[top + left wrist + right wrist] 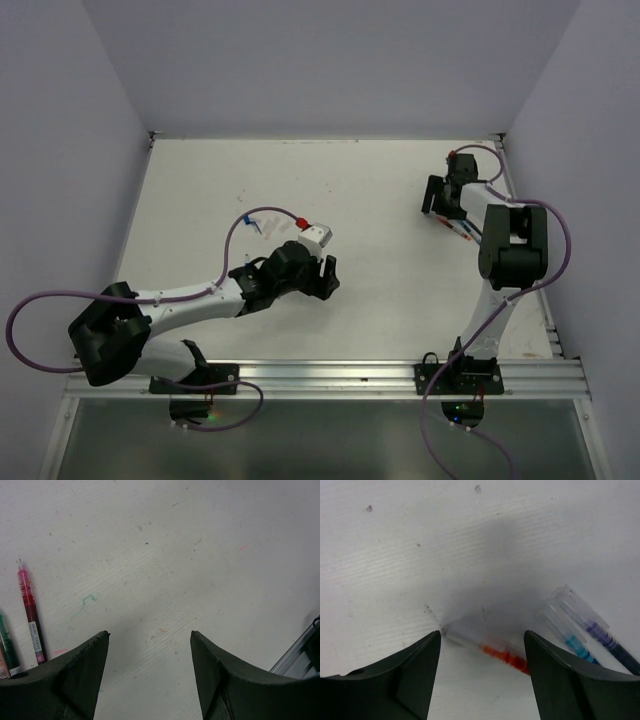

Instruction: Open the pen caps

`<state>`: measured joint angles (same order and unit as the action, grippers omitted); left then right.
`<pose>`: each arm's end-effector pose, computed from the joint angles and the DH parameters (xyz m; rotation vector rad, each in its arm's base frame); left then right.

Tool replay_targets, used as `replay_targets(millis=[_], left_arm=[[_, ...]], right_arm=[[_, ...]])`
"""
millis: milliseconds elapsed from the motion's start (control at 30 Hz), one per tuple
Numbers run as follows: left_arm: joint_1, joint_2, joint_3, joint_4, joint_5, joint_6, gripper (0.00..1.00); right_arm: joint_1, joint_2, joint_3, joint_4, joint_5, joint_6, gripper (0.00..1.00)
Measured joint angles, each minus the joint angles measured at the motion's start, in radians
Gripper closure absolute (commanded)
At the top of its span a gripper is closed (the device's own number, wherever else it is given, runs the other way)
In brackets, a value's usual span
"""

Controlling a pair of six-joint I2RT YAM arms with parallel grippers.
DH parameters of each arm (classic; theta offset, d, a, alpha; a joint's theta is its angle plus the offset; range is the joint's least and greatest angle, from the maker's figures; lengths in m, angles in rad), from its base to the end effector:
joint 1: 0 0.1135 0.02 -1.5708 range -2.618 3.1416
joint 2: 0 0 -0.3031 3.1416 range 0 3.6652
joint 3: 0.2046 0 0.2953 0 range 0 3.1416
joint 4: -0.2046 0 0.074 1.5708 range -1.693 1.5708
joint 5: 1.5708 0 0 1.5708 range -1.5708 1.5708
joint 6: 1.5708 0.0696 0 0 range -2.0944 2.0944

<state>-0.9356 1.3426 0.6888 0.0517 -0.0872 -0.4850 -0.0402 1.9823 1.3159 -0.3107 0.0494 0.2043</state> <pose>0.2040 -0.2665 0.1993 0.4543 2.2145 -0.7006 0.4854 -0.0230 0.1408 0.3296 2.5247 0.0011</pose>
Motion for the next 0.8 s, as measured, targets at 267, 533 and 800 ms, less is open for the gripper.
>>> replay_targets(millis=[267, 533, 800], left_arm=[[0.005, 0.000, -0.009, 0.003, 0.002, 0.000, 0.31], [0.006, -0.011, -0.018, 0.003, 0.007, -0.002, 0.31], [0.006, -0.063, -0.033, -0.006, 0.014, -0.013, 0.31]], right_arm=[[0.002, 0.005, 0.001, 0.011, 0.005, -0.007, 0.35], [0.016, -0.029, -0.055, 0.045, 0.013, -0.007, 0.42], [0.035, -0.045, -0.082, 0.047, 0.034, -0.007, 0.64]])
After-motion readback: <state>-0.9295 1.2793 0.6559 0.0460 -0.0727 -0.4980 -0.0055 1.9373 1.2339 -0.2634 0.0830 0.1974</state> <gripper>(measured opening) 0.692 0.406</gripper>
